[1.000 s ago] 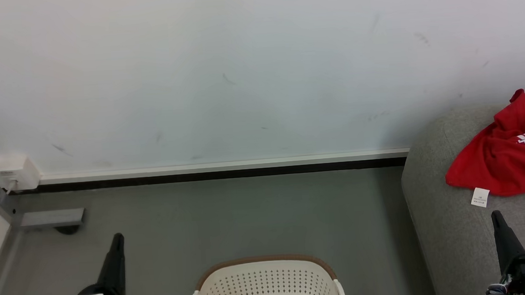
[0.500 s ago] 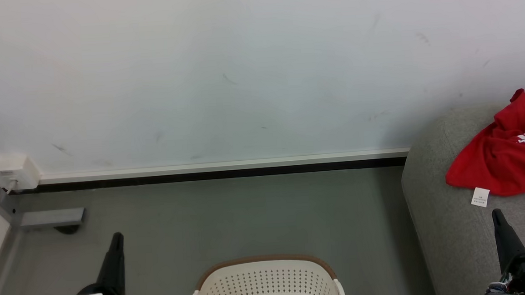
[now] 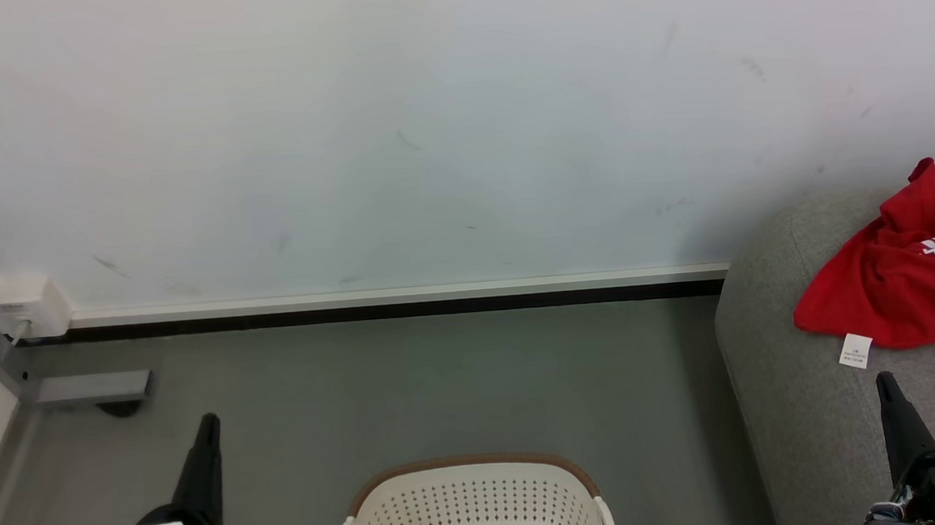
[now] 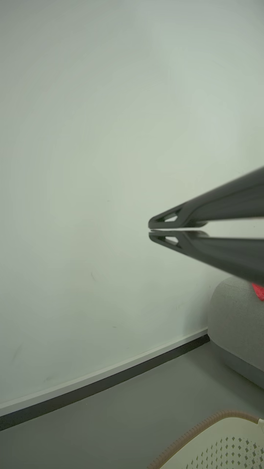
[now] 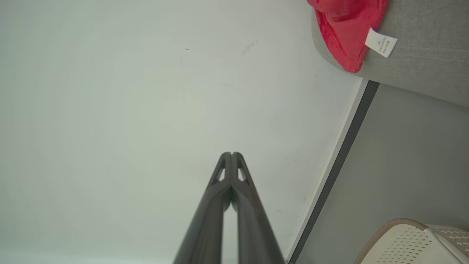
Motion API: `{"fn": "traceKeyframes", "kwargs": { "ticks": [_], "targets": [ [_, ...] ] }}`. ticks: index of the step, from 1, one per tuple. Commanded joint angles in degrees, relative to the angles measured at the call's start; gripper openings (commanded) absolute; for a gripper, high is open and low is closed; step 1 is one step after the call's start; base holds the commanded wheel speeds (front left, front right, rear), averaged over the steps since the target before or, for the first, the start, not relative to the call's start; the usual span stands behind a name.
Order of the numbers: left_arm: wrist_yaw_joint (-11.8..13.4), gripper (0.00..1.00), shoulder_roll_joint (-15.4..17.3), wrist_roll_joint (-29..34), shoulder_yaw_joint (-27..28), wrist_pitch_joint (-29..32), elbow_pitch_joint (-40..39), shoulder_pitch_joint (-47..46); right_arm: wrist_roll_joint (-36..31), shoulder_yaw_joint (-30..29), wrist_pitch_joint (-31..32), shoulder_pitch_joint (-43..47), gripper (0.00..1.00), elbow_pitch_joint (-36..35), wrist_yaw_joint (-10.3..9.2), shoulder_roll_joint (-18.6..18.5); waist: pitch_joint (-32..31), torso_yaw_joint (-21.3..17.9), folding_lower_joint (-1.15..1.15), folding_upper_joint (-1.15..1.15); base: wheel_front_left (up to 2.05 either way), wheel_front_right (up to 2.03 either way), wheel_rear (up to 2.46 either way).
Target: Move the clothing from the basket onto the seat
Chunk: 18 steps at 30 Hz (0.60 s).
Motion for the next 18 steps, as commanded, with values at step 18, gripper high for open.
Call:
{"fn": "traceKeyframes", "kwargs": {
  "ticks": [18],
  "targets": [
    [-0.32,0.0,0.12,-0.72,0.08,0.31,-0.08,-0.34,0.08,-0.23,0.25,-0.35,0.0,-0.27,-0.12,-0.38,0.0,0.0,0.0,0.0,0.0,0.0,0.0]
  ]
}}
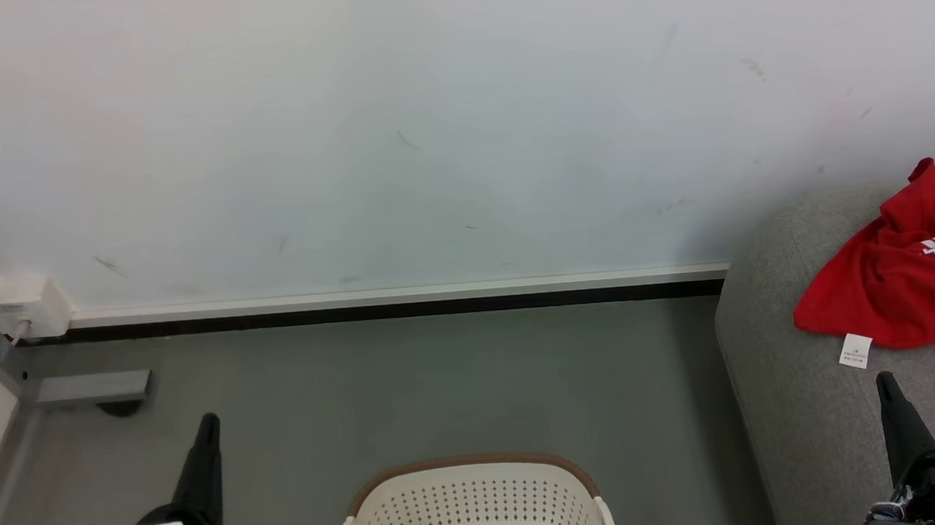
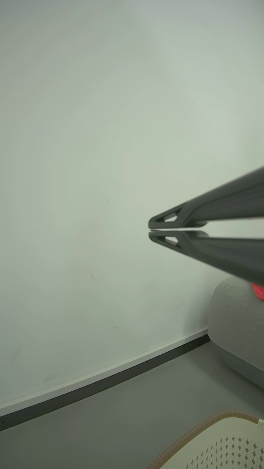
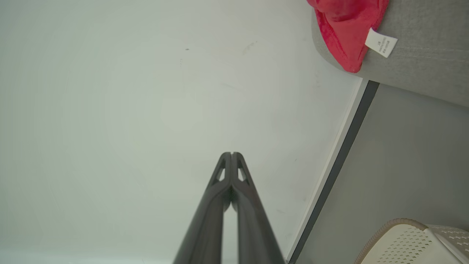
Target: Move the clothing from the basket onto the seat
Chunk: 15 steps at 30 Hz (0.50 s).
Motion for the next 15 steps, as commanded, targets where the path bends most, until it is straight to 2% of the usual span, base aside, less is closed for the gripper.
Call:
{"fn": "traceKeyframes", "kwargs": {
  "ticks": [1,15],
  "targets": [
    [-0.33,0.0,0.12,-0.72,0.09,0.31,-0.11,-0.33,0.08,-0.23,0.25,-0.35,0.0,-0.27,-0.12,-0.38,0.0,0.0,0.0,0.0,0.0,0.0,0.0],
    [-0.33,0.0,0.12,-0.71,0.09,0.31,-0.11,-0.33,0.08,-0.23,0.25,-0.35,0.0,-0.27,-0.12,-0.37,0.0,0.0,0.0,0.0,0.0,0.0,0.0]
  ]
}}
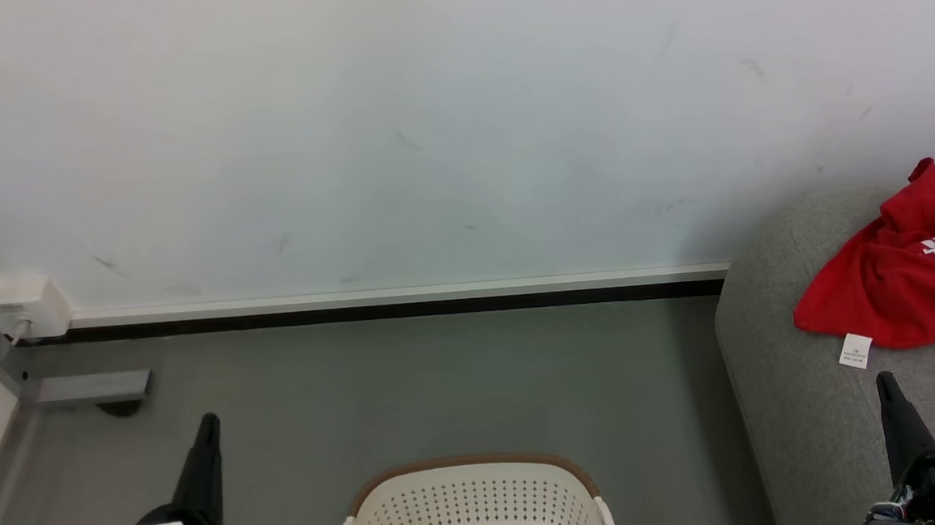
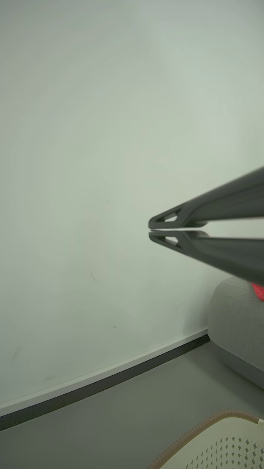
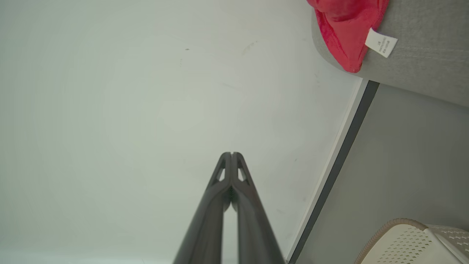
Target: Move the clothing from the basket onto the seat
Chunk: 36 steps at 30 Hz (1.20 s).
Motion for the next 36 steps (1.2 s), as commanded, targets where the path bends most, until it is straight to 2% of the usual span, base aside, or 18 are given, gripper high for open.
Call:
{"fn": "traceKeyframes", "kwargs": {
  "ticks": [1,36],
  "targets": [
    [-0.33,0.0,0.12,-0.7,0.06,0.31,-0.13,-0.33,0.08,-0.23,0.25,-0.35,0.0,-0.27,-0.12,-0.36,0.0,0.0,0.0,0.0,0.0,0.0,0.0],
    [-0.33,0.0,0.12,-0.69,0.05,0.31,-0.14,-0.32,0.08,-0.22,0.24,-0.34,0.0,-0.27,-0.12,-0.36,0.0,0.0,0.0,0.0,0.0,0.0,0.0]
  ]
}}
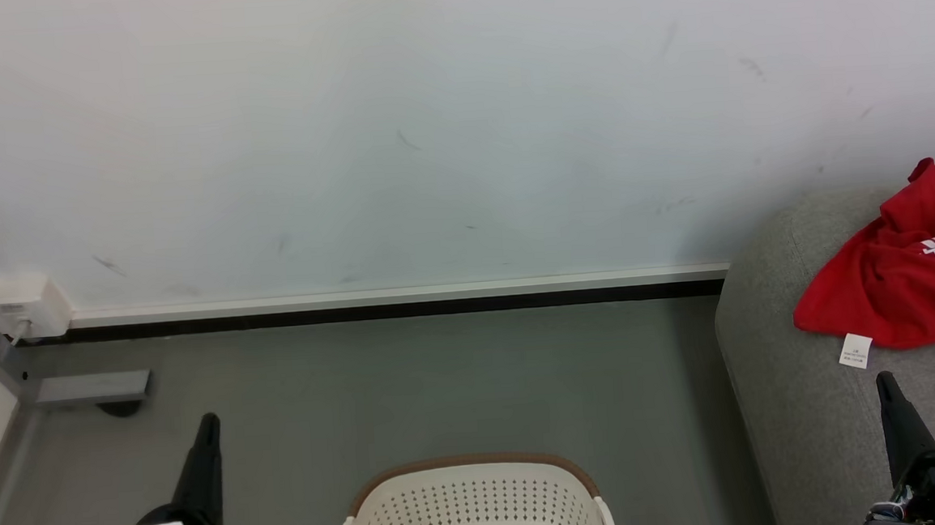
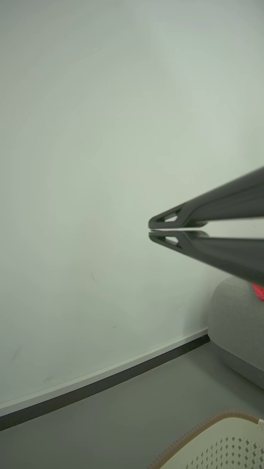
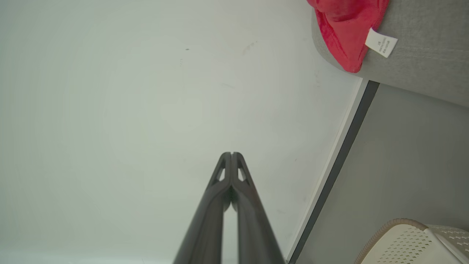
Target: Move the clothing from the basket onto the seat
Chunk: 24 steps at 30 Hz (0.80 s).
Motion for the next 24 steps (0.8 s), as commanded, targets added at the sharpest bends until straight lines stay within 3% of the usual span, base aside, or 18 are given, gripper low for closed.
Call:
{"fn": "traceKeyframes", "kwargs": {
  "ticks": [1,24],
  "targets": [
    [-0.33,0.0,0.12,-0.69,0.08,0.31,-0.1,-0.32,0.08,-0.22,0.24,-0.34,0.0,-0.27,-0.12,-0.36,0.0,0.0,0.0,0.0,0.0,0.0,0.0],
    [-0.33,0.0,0.12,-0.7,0.08,0.3,-0.1,-0.32,0.09,-0.22,0.24,-0.34,0.0,-0.27,-0.12,-0.36,0.0,0.0,0.0,0.0,0.0,0.0,0.0]
  ]
}}
